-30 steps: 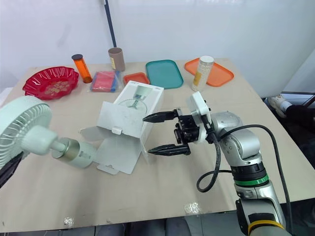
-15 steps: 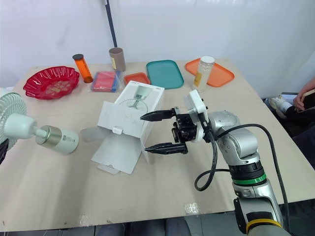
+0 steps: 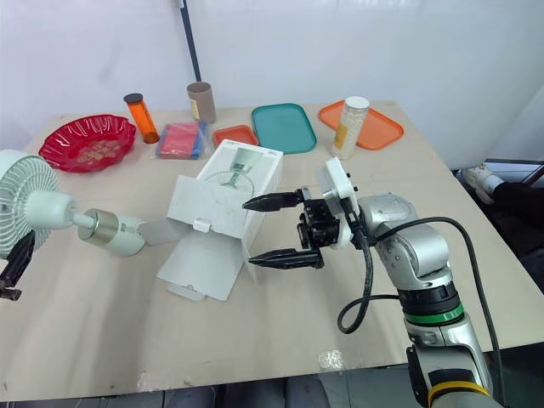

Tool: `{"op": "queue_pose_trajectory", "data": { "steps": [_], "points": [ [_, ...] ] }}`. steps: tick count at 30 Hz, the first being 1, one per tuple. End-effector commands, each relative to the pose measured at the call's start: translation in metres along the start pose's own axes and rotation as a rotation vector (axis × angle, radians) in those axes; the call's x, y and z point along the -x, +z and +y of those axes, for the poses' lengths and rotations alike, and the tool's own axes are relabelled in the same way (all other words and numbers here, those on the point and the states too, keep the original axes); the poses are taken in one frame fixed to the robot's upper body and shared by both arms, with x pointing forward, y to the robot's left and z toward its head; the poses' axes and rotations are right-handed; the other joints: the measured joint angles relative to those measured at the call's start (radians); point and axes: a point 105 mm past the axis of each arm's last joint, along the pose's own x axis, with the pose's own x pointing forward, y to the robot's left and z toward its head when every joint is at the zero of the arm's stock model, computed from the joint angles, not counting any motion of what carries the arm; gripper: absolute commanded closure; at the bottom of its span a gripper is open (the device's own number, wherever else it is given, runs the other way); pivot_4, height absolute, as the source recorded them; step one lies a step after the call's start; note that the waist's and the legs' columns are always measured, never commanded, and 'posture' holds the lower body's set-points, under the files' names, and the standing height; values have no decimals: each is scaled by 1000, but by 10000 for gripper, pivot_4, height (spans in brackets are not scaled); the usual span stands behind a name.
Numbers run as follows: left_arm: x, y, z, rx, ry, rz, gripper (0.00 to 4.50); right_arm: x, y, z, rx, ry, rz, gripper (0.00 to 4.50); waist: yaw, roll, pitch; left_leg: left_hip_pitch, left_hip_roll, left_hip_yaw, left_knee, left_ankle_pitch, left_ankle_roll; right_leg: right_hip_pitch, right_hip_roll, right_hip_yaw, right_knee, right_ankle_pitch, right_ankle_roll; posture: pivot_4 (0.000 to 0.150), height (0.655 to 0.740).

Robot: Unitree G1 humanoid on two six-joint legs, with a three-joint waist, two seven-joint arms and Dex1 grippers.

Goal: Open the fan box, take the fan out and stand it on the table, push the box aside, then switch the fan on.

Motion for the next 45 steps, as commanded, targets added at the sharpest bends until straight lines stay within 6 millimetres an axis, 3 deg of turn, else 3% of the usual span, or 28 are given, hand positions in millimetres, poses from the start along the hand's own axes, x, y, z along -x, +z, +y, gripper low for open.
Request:
{"op": "queue_pose_trajectory", "data": {
  "steps": [1,9,14,24,30,38,45],
  "points": [
    [3,-4,-4,16,3,15,22458,0,11,5,49,10,-11,0,0,1,0,0,0,0,0,0,0,0,0,0,0,0,0,1500,7384],
    [4,-16,-13,140,20,93,22458,-1,9,6,51,11,-5,0,2,7,-4,1,0,0,0,0,0,1,0,0,0,0,0,1500,7384],
    [-12,-9,-3,201,88,66,22458,-3,10,6,52,11,-8,0,2,8,-5,2,0,-1,0,0,0,2,0,0,0,1,1,1500,7384],
    [-38,0,-28,283,8,20,22458,-5,11,10,55,0,-15,0,4,9,-5,1,-1,-2,0,1,-1,2,0,0,0,1,1,1500,7384],
    [-52,-5,-26,311,36,23,22458,-5,11,12,55,-14,-16,0,4,9,-5,1,-1,-2,0,1,-2,2,0,0,0,1,1,1500,7384],
    [-62,-11,-36,387,16,41,22458,-4,12,12,57,-29,-13,0,4,10,-6,1,-1,-2,0,1,-2,2,0,0,0,1,1,1500,7384],
    [-66,-11,-27,408,55,36,22458,-3,12,12,58,-32,-9,0,4,11,-6,2,-1,-2,0,1,-2,2,0,0,0,1,1,1500,7384]
  ]
}}
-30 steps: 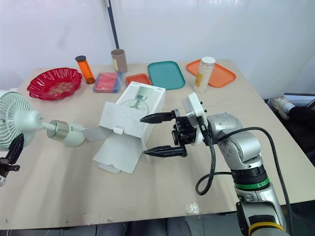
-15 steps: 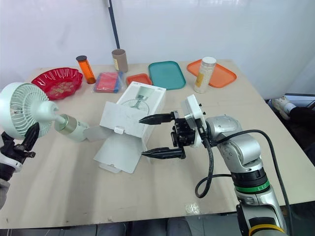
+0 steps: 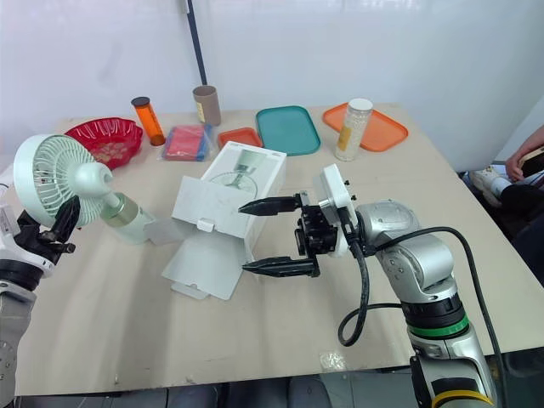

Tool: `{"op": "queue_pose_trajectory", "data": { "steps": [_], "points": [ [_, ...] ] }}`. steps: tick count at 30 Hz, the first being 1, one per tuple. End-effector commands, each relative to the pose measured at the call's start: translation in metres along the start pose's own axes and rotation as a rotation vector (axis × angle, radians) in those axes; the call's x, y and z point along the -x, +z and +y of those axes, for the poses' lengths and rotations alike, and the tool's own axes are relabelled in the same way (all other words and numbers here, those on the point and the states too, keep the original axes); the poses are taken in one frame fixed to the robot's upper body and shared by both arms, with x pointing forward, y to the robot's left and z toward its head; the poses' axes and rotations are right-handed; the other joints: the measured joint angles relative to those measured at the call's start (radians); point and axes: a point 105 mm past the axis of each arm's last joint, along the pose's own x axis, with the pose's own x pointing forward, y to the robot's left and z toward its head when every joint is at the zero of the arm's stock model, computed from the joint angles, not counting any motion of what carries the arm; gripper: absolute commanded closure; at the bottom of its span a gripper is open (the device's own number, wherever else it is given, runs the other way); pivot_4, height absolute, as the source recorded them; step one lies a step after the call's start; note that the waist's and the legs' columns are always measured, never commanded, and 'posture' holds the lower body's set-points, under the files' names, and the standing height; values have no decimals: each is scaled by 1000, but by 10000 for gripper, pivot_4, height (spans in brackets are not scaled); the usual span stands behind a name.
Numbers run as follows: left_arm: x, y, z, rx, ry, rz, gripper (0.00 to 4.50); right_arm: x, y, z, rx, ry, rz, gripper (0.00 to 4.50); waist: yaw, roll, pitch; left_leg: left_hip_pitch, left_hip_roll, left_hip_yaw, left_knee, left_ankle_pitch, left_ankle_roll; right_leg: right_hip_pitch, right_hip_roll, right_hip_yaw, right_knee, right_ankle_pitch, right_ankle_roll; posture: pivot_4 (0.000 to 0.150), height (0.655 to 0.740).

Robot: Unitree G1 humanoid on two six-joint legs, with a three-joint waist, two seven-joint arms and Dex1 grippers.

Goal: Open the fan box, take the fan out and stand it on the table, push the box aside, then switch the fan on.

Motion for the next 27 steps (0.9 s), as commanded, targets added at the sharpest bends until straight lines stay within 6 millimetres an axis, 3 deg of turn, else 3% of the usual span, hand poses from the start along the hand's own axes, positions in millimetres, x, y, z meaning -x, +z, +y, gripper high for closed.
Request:
{"op": "queue_pose_trajectory", "data": {
  "steps": [1,6,8,18,22,25,27],
  "points": [
    [-3,-11,11,32,49,53,18754,3,9,3,41,0,-11,0,0,0,0,0,0,0,0,0,0,0,0,0,0,0,0,1500,7384],
    [-5,-10,11,30,52,46,4470,3,9,3,43,0,-11,0,0,0,0,0,0,0,0,0,0,0,0,0,0,0,0,1500,7384],
    [-6,-9,10,29,48,43,1062,3,9,3,43,0,-10,0,-2,-1,0,0,0,0,0,0,0,0,0,0,0,0,0,1500,7384],
    [-1,4,17,-1,75,5,1062,3,7,4,45,2,-7,0,-3,-5,3,-2,0,0,0,0,0,-2,0,0,0,0,0,1500,7384],
    [16,21,20,-41,29,-29,1062,5,7,2,47,-2,-6,0,-4,-5,3,-2,0,0,0,0,0,-2,0,0,0,0,0,1500,7384],
    [35,43,27,-55,-10,-83,1062,6,8,2,47,-2,-5,0,-4,-5,3,-2,0,0,0,0,0,-3,0,0,0,0,0,1500,7384],
    [44,65,20,-39,-99,-144,1062,7,8,1,46,-5,-3,0,-5,-5,3,-3,0,0,0,0,0,-3,0,0,0,0,0,1500,7384]
  ]
}}
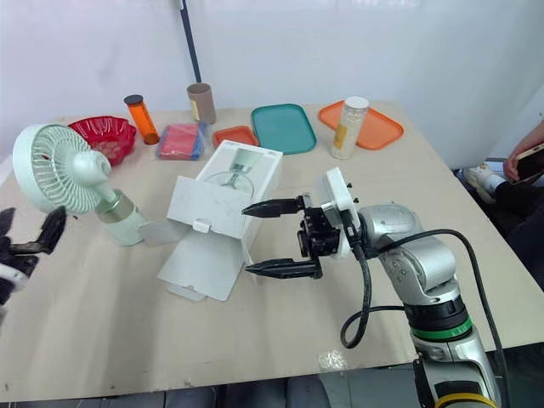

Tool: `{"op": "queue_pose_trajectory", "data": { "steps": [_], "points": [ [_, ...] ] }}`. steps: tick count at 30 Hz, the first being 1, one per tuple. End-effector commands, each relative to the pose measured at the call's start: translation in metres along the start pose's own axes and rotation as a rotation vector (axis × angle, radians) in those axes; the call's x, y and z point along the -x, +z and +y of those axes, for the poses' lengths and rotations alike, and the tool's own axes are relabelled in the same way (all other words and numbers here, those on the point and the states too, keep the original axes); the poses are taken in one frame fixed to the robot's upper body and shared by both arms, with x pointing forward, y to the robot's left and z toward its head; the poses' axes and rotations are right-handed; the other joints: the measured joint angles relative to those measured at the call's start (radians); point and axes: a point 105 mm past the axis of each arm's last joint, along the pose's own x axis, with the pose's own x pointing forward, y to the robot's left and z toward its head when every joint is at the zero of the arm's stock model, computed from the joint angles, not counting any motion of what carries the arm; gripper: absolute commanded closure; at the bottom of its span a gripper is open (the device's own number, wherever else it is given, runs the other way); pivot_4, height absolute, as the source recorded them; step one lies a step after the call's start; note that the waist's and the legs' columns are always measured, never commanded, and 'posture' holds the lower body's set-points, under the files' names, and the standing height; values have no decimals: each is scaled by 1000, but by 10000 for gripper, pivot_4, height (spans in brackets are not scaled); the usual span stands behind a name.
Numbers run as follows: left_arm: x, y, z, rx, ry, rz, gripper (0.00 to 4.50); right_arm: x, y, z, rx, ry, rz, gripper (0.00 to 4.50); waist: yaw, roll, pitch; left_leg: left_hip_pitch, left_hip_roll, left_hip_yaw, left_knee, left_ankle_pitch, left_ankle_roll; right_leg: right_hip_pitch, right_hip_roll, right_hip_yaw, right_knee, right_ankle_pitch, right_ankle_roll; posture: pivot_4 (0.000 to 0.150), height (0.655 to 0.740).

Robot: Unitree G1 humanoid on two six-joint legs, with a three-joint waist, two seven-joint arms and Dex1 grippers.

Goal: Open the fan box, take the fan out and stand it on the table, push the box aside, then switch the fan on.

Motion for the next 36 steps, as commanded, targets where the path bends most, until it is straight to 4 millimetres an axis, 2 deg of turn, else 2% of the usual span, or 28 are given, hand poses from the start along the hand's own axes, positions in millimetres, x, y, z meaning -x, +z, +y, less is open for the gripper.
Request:
{"op": "queue_pose_trajectory", "data": {
  "steps": [1,2,5,8,11,14,17,19,22,24,29,36],
  "points": [
    [39,74,-3,-21,-180,-219,1062,4,11,-3,47,-5,-10,0,0,0,0,0,0,0,0,0,0,0,0,0,0,0,0,1500,7384],
    [42,80,-10,-16,-238,-224,1062,4,11,-4,44,-7,-10,0,1,0,0,0,0,0,0,0,0,0,0,0,0,0,0,1500,7384],
    [51,86,-49,-28,-480,-190,1062,2,9,-10,33,-19,2,0,1,-1,1,0,0,0,0,0,0,0,0,0,0,0,0,1500,7384],
    [59,73,-90,-42,-716,-94,1062,-1,6,-19,15,-72,23,0,2,-2,1,0,0,0,0,0,0,1,0,0,0,-1,0,1500,7384],
    [56,58,-109,-47,-820,-21,1062,-3,0,-21,10,-96,60,0,1,-1,2,0,0,0,0,0,0,1,0,0,0,-1,0,1500,7384],
    [46,41,-114,-49,-827,17,1062,-2,-8,-20,-9,-123,104,0,1,2,3,1,0,0,-1,0,0,0,0,1,0,-1,-1,1500,7384],
    [45,6,-111,-74,-863,145,1062,4,-22,-25,-29,-242,209,0,1,3,4,1,0,1,-1,0,0,0,1,1,0,-1,-1,1500,7384],
    [45,-8,-110,-92,-880,187,1062,12,-30,-27,-45,-304,277,0,0,3,4,1,0,1,-1,0,0,1,1,1,0,-1,-1,1500,7384],
    [33,-26,-107,-80,-847,185,1062,17,-47,-19,-88,-376,366,0,0,3,5,0,0,2,-1,0,0,-1,1,1,0,-2,-1,1500,7384],
    [25,-32,-106,-80,-824,170,1062,18,-50,-16,-123,-421,396,0,3,3,5,0,0,1,-1,0,0,-1,1,1,0,-2,-2,1500,7384],
    [22,-44,-123,-70,-888,161,1062,21,-54,-2,-162,-430,434,0,1,2,5,0,0,1,-1,0,1,0,1,1,0,-2,-1,1500,7384],
    [29,-52,-136,-19,-927,152,1062,8,-56,-8,-223,-494,438,0,-1,2,5,-1,0,1,-1,-1,1,-1,1,1,0,-2,-1,1500,7384]
  ]
}}
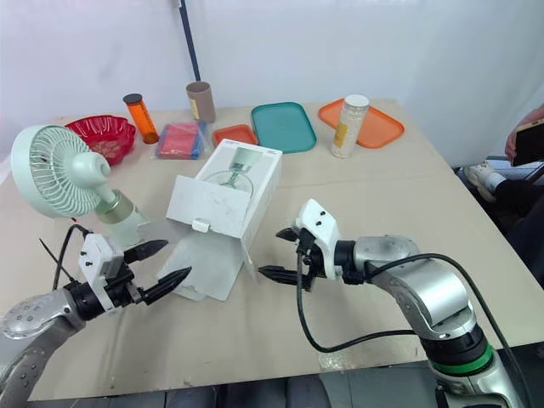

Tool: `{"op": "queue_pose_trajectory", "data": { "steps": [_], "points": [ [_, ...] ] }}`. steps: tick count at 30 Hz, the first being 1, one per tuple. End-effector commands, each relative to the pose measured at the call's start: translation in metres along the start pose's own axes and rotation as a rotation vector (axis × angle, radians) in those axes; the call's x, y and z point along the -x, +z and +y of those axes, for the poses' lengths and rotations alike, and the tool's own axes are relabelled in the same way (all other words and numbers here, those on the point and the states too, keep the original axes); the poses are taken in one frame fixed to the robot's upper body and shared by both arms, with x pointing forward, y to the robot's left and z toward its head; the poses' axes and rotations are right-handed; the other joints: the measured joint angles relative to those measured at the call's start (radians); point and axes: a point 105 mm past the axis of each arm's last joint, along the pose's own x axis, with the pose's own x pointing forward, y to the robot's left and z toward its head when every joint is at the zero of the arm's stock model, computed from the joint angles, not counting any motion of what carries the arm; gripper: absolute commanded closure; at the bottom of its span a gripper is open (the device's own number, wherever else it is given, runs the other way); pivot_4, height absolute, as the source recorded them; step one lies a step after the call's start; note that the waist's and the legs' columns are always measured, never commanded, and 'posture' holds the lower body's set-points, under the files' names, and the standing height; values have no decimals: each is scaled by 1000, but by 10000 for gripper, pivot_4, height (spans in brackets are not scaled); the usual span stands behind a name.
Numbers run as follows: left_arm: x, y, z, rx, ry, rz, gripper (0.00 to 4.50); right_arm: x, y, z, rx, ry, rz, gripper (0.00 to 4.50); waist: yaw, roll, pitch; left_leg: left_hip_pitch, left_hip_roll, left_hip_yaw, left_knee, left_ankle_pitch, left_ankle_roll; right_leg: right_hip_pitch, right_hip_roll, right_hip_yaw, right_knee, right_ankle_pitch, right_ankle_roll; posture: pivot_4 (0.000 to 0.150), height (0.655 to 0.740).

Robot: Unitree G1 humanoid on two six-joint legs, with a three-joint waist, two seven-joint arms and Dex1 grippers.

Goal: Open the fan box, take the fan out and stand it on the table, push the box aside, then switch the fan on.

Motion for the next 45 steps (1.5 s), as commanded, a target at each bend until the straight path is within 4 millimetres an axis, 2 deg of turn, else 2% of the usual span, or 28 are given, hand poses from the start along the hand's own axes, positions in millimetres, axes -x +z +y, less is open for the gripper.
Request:
{"op": "queue_pose_trajectory", "data": {
  "steps": [1,4,8,16,17,19,20,21,23,24,25,26,27,29,32,35,37,45],
  "points": [
    [-4,0,-10,-6,-33,-39,1062,-11,16,8,0,-18,-22,0,1,0,0,0,0,0,0,0,0,0,0,0,0,0,0,1500,7384],
    [2,-9,-7,-7,-14,-11,1062,-26,16,12,-22,-10,-14,0,2,0,0,0,0,0,0,0,0,0,0,0,0,0,0,1500,7384],
    [6,-14,-7,1,-2,-2,1062,-34,22,10,-52,-20,-16,0,1,0,0,0,0,0,-1,0,0,-1,0,0,0,0,0,1500,7384],
    [8,-19,-8,-4,-7,20,1062,-61,13,-6,-127,-135,67,0,2,0,0,0,0,-1,0,0,0,0,0,0,0,0,0,1500,7384],
    [8,-19,-8,-4,-7,18,0,-62,13,-9,-138,-148,72,4155,1,0,0,0,0,-1,0,0,0,0,0,0,0,0,0,1500,7384],
    [6,-17,-8,-4,-8,12,0,-62,14,-12,-149,-169,71,6861,1,0,0,0,0,-1,0,0,0,0,0,0,0,0,0,1500,7384],
    [6,-16,-8,-5,-9,9,0,-60,12,-17,-151,-194,78,13703,1,0,0,-1,0,-1,0,0,0,-1,0,0,0,0,0,1500,7384],
    [5,-16,-8,-5,-10,6,0,-58,10,-21,-149,-217,86,13703,1,0,0,-1,0,-1,0,0,0,-1,0,0,0,0,0,1500,7384],
    [4,-16,-8,-5,-12,4,0,-54,6,-29,-153,-258,101,22488,1,0,0,-1,0,-1,0,0,0,-1,0,0,0,0,0,1500,7384],
    [3,-16,-9,-5,-14,4,0,-51,4,-34,-156,-278,107,23822,1,0,0,-1,0,-1,0,0,0,-1,0,0,0,0,0,1500,7384],
    [2,-17,-9,-4,-16,4,0,-48,4,-38,-151,-296,107,28309,1,0,0,-1,0,-1,0,0,0,0,0,0,0,0,0,1500,7384],
    [2,-17,-11,-1,-22,4,0,-45,3,-41,-151,-307,109,30399,1,0,0,-1,0,-1,0,0,0,0,0,0,0,0,0,1500,7384],
    [1,-17,-12,6,-29,6,0,-42,3,-44,-153,-322,113,35156,1,0,0,-1,0,-1,0,0,0,0,0,0,0,0,0,1500,7384],
    [1,-18,-16,15,-44,12,0,-37,2,-49,-151,-353,120,39370,1,0,0,-1,0,-1,0,0,0,-1,0,0,0,0,0,1500,7384],
    [5,-23,-25,35,-85,34,0,-27,-1,-58,-162,-410,132,39370,0,0,0,-1,0,-1,0,0,0,-1,0,0,0,0,0,1500,7384],
    [6,-14,-24,33,-73,-20,0,-24,1,-63,-169,-438,111,39370,0,0,0,-1,0,-1,0,0,0,-1,0,0,0,0,0,1500,7384],
    [5,-8,-21,26,-60,-53,0,-27,2,-64,-176,-440,98,39370,0,0,0,-1,0,-1,0,0,0,-1,0,-1,0,0,0,1500,7384],
    [5,-10,-20,20,-60,-36,0,-47,10,-63,-188,-427,59,39370,-1,1,0,-1,0,-1,0,0,0,-1,0,0,0,0,0,1500,7384]
  ]
}}
